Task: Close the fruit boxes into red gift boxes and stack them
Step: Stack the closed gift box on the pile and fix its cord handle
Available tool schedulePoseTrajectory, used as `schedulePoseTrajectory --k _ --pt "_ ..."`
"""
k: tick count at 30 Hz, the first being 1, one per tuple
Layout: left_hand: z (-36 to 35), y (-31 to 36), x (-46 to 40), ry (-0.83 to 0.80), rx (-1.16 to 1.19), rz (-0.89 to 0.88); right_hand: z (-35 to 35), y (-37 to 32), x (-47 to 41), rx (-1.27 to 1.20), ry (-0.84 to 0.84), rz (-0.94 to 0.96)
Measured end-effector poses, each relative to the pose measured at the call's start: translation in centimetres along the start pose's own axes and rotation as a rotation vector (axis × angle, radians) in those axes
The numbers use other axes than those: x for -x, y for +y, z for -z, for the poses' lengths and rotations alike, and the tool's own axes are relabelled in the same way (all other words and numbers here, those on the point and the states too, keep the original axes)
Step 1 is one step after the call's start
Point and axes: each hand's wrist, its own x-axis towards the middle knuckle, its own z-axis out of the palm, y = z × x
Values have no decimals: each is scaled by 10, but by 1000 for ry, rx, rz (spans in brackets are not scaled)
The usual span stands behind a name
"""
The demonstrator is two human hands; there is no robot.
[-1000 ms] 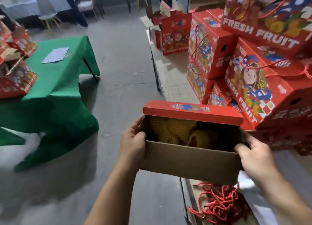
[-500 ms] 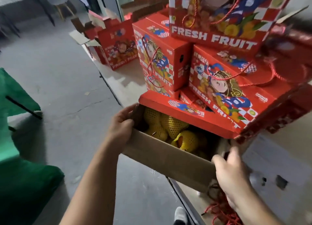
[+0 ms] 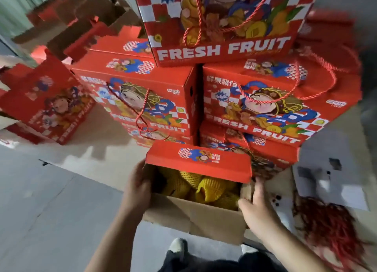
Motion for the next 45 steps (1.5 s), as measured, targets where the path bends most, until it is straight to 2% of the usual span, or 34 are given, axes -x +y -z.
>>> schedulePoseTrajectory --k 3,8,11,13,15,18,21,22,24,26,27,28,30,32,35,37,39,42,45 --pt "29 -11 -18 -171 -58 -90 -31 -1 19 -92 185 -49" --pt "51 -19 -52 -468 47 239 -51 -8 35 -381 277 -222" --pt "54 -18 -53 -453 236 317 -55 -10 45 -530 340 -280" --pt "60 -15 -49 -314 279 204 -59 -14 56 -489 324 -234" --pt "67 -9 -48 -198 276 -6 -60 -18 62 -468 320 -214" --pt "77 3 -49 -212 301 -182 -65 -18 64 -560 345 -229" --pt "87 9 -49 -213 217 -227 -73 -5 69 -766 407 -323" --pt "89 8 -50 -202 199 -228 -74 -3 72 -649 467 -300" --pt "92 6 -51 -179 248 -181 -68 0 68 -175 704 -151" --pt "92 8 -51 -195 394 -30 -61 -10 61 242 873 175" --pt "91 9 -52 -221 471 47 -60 -19 59 400 881 294" --pt "90 9 -52 -246 517 95 -61 -27 57 524 816 360" --pt "87 11 -50 -306 500 102 -68 -43 57 579 560 439" --pt "82 13 -46 -383 449 36 -78 -50 56 439 381 486" --pt "79 15 -39 -480 403 -45 -79 -58 47 312 413 433" --pt "77 7 -37 -529 315 -94 -72 -65 34 308 412 344" --pt "73 -3 -34 -554 103 -253 -67 -70 22 477 355 254" --pt "58 -8 -39 -489 -450 -563 -61 -65 8 616 262 191" --pt "43 0 -54 -474 -933 -655 -60 -52 9 649 316 209"
